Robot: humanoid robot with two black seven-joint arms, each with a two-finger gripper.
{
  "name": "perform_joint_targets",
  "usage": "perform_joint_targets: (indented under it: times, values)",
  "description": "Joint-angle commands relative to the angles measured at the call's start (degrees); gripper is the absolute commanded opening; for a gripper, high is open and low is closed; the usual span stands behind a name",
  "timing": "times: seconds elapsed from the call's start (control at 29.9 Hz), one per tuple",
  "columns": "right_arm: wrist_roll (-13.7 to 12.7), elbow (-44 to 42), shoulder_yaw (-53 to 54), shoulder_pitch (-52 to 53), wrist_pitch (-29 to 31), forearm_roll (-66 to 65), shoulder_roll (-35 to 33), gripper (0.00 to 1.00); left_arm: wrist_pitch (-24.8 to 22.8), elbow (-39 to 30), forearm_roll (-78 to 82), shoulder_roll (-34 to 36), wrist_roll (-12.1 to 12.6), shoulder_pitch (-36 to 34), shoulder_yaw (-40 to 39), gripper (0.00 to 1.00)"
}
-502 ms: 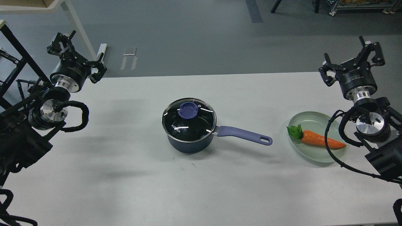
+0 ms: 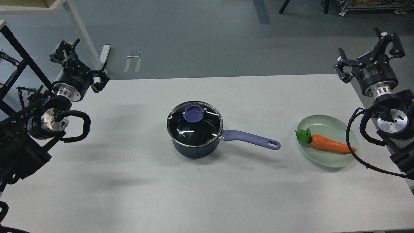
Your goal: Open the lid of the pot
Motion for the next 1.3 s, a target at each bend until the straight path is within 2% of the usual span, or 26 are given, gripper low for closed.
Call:
perform_joint_targets:
  times: [0.0,0.1,0.27,0.37,0.47,0.64,0.74,0.9,1.07,1.27]
  values:
    - [0.16,2.5,-11.33,7.64,0.2,-0.13,-4.88,1.0,0.39,-2.29,0.01,0.9,0.02,1.32,-0.04,0.99]
    - [0.16,4.0,-19.78,15.02,-0.07,-0.31,-7.96,1.0,0.74,-2.2,0.01,1.07,0.1,1.32,0.05,0.99]
    - [-0.19,7.42,-34.1,27.24,-2.96,-5.21,-9.2,1.0,0.66,-2.29,0.27,3.53,0.81,1.32,0.14,0.99]
    - [-0.19,9.27,-40.36,32.96,-3.06,-14.69,-9.29,1.0,-0.13,-2.9,3.25,5.72,0.72,1.32,0.4,0.99]
    - [-0.27,12.77,-42.13,34.47,-3.4,-25.14,-9.2,1.0,-0.4,-4.4,5.02,7.48,0.28,1.41,0.4,0.99]
    - [-0.28,19.28,-45.89,37.53,-4.72,-42.12,-9.11,1.0,-0.14,-4.93,4.93,7.14,0.28,1.59,0.4,0.99]
    - [-0.19,20.78,-55.37,42.62,-5.6,-48.11,-7.8,1.0,-0.04,-5.45,5.02,7.05,0.37,1.67,0.49,0.99]
    - [0.08,26.58,-68.83,49.49,-6.39,-58.02,-1.91,1.0,-0.05,-6.07,5.37,7.75,0.54,1.67,0.58,0.99]
    - [0.16,31.59,-75.25,50.02,-7.54,-72.0,1.08,0.99,-0.31,-6.07,7.73,7.84,0.72,1.76,0.75,0.99]
    - [0.43,32.48,-80.97,50.2,-8.5,-83.79,3.8,0.95,-0.57,-6.07,10.29,7.75,0.37,1.76,1.11,0.99]
